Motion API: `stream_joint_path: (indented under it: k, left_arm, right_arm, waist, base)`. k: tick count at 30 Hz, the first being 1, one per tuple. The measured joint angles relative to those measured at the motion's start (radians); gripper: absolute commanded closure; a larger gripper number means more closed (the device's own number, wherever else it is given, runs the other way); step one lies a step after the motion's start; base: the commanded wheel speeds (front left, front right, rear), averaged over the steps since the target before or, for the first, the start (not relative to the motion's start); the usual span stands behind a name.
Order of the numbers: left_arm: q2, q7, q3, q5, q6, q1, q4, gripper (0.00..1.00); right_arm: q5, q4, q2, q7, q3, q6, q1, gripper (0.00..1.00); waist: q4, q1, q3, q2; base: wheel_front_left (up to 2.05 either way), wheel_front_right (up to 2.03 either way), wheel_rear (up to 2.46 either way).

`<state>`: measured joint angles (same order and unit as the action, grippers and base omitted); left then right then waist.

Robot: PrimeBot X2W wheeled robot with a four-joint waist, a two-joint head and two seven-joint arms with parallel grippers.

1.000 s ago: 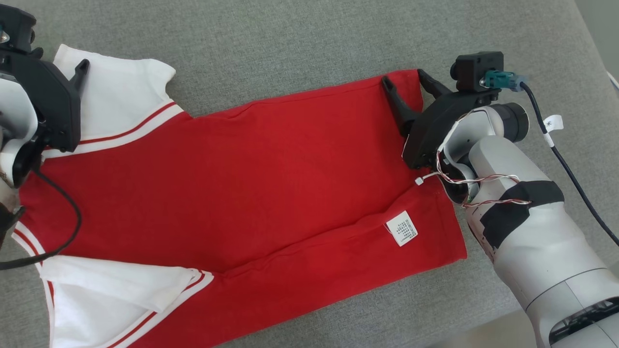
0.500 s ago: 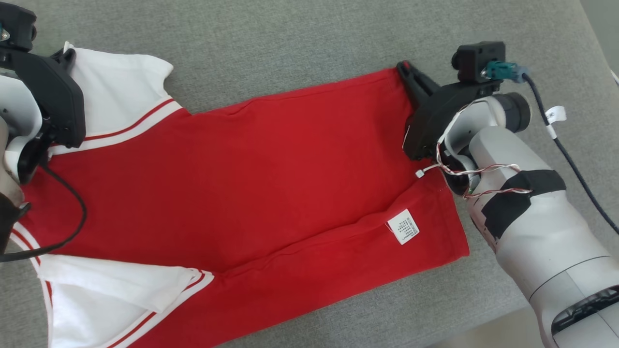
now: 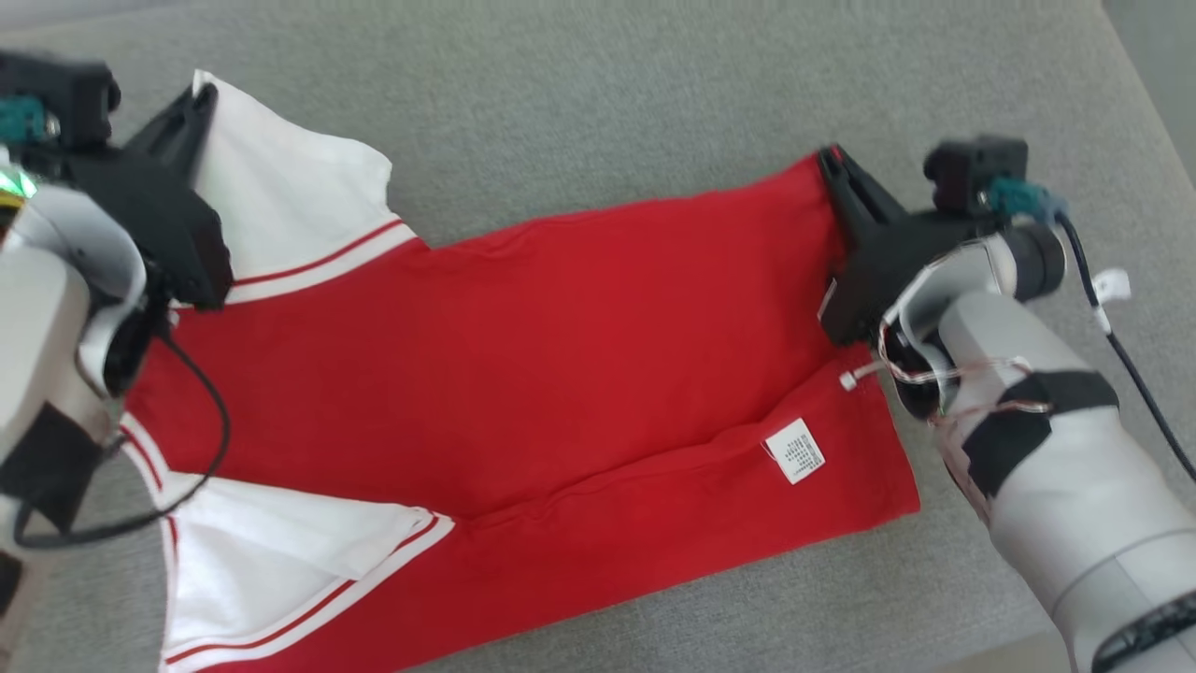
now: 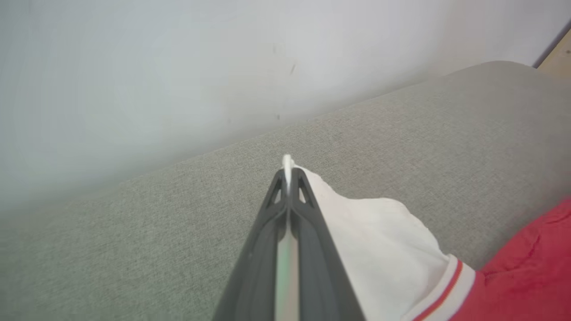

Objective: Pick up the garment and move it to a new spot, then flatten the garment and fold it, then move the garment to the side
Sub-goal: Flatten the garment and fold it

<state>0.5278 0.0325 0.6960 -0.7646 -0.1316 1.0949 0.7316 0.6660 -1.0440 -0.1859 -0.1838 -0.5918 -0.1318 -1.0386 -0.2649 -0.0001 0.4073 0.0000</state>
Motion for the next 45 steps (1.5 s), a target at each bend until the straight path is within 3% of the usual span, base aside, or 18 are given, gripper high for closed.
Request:
stream_joint_path:
  k: [7, 14, 22, 28, 34, 35, 36, 37, 45]
  left_arm:
    - [0.020, -0.127, -0.029, -0.045, 0.034, -0.193, -0.167, 1.00]
    - [0.036, -0.193, -0.035, -0.068, 0.119, -0.402, -0.377, 1.00]
    - [0.053, -0.255, -0.038, -0.077, 0.250, -0.653, -0.639, 1.00]
    - [0.030, -0.278, -0.049, -0.088, 0.297, -0.759, -0.709, 1.00]
    - [-0.003, -0.288, -0.054, -0.094, 0.303, -0.848, -0.692, 1.00]
    - [-0.012, -0.288, -0.052, -0.099, 0.301, -0.858, -0.679, 0.98]
    - [-0.016, -0.288, -0.048, -0.096, 0.299, -0.867, -0.669, 0.06]
    - [-0.021, -0.290, -0.049, -0.088, 0.299, -0.872, -0.660, 0.00]
    - [-0.084, -0.294, -0.178, 0.009, 0.299, -0.897, -0.653, 0.00]
  right_arm:
    - [0.031, 0.078, -0.061, -0.063, -0.006, 0.000, 0.128, 1.00]
    - [0.058, 0.194, -0.139, -0.077, 0.039, 0.000, 0.278, 1.00]
    - [0.045, 0.427, -0.195, -0.080, 0.212, 0.000, 0.512, 1.00]
    - [0.038, 0.500, -0.190, -0.080, 0.287, 0.000, 0.633, 1.00]
    - [0.031, 0.520, -0.177, -0.053, 0.329, 0.000, 0.716, 1.00]
    - [0.028, 0.520, -0.174, -0.048, 0.333, 0.000, 0.727, 0.98]
    - [0.026, 0.521, -0.170, -0.046, 0.339, 0.000, 0.735, 0.17]
    - [0.025, 0.521, -0.167, -0.044, 0.347, 0.000, 0.740, 0.00]
    - [-0.001, 0.552, -0.164, -0.027, 0.393, 0.000, 0.764, 0.00]
  waist:
    - [0.044, -0.0001, -0.066, -0.0002]
    - [0.101, -0.0001, -0.107, -0.0002]
    - [0.171, -0.0002, -0.152, -0.0002]
    - [0.198, -0.0002, -0.170, -0.0002]
    - [0.211, -0.0001, -0.184, -0.0001]
    - [0.212, -0.0001, -0.187, -0.0001]
    - [0.213, -0.0001, -0.189, -0.0001]
    - [0.214, -0.0001, -0.192, -0.0001]
    - [0.217, 0.0000, -0.214, -0.0001]
  base:
    - [0.00, 0.00, 0.00]
    - [0.00, 0.00, 0.00]
    - [0.00, 0.00, 0.00]
    - [0.00, 0.00, 0.00]
    - [0.00, 0.00, 0.00]
    - [0.00, 0.00, 0.00]
    - [0.00, 0.00, 0.00]
    - [0.00, 0.00, 0.00]
    - [0.00, 0.00, 0.00]
